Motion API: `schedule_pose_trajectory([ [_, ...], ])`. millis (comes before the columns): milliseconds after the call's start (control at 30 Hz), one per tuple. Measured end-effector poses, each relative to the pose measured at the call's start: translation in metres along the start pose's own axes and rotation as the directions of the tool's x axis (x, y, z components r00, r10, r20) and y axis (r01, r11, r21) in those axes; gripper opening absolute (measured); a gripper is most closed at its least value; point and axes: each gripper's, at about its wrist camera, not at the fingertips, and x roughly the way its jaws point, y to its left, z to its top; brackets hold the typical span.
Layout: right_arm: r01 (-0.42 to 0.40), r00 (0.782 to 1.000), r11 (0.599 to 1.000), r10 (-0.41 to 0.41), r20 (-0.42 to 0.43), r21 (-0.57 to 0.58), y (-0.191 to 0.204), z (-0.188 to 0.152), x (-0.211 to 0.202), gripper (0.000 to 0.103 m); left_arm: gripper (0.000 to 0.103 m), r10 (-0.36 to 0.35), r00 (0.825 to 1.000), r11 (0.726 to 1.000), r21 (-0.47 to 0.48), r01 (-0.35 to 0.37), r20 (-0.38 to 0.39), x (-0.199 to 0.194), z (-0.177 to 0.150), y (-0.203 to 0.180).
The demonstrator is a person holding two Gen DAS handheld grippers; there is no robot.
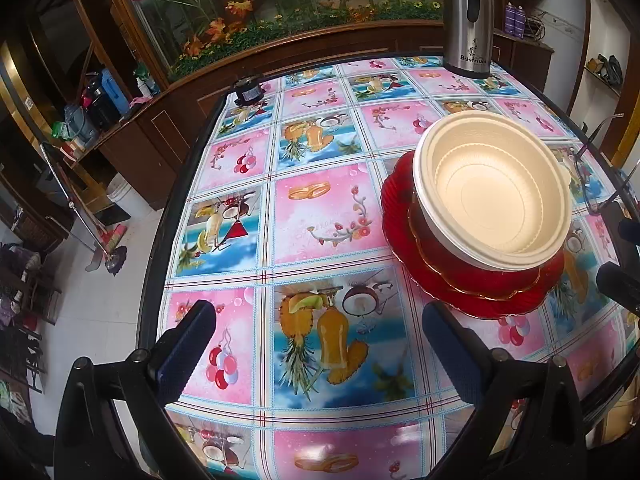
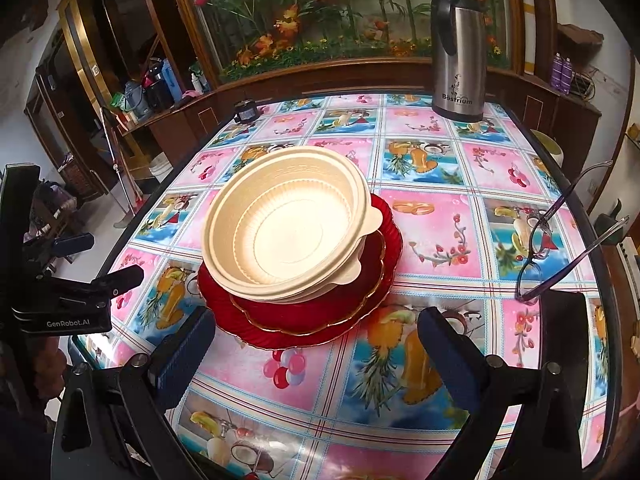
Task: Organize plates and bowls
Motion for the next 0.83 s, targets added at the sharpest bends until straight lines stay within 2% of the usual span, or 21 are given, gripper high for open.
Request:
schedule_pose_trajectory([
  [533, 0.001, 1.000, 1.000, -0.001, 0.004, 0.011, -0.0032, -0.0021, -0.0025, 0.102, 0.103, -0.045, 0.999, 0.999, 0.005, 0.045, -0.006, -0.0018, -0.0004, -0.0029],
  [600, 0.003, 1.000, 1.000, -0.003, 0.004, 0.010, -0.0032, -0.0023, -0.0029, 0.102, 0.103, -0.067, 0.998, 0.998, 0.002, 0.067, -0.008, -0.0019, -0.0002, -0.0027],
  [733, 0.002, 1.000, 1.000, -0.002, 0.003, 0.011, -0.0036, -0.0021, -0.0027, 0.102, 0.103, -0.167, 0.986, 0.986, -0.019, 0.166, -0.021, -0.0042, -0.0025, -0.0014],
  [833, 0.004, 1.000, 1.000, -0.004, 0.005, 0.016, -0.0051, -0.0035, -0.0046, 0.102, 0.103, -0.190, 0.982, 0.982, -0.017, 0.190, -0.009, -0.0089, -0.0040, -0.0029],
])
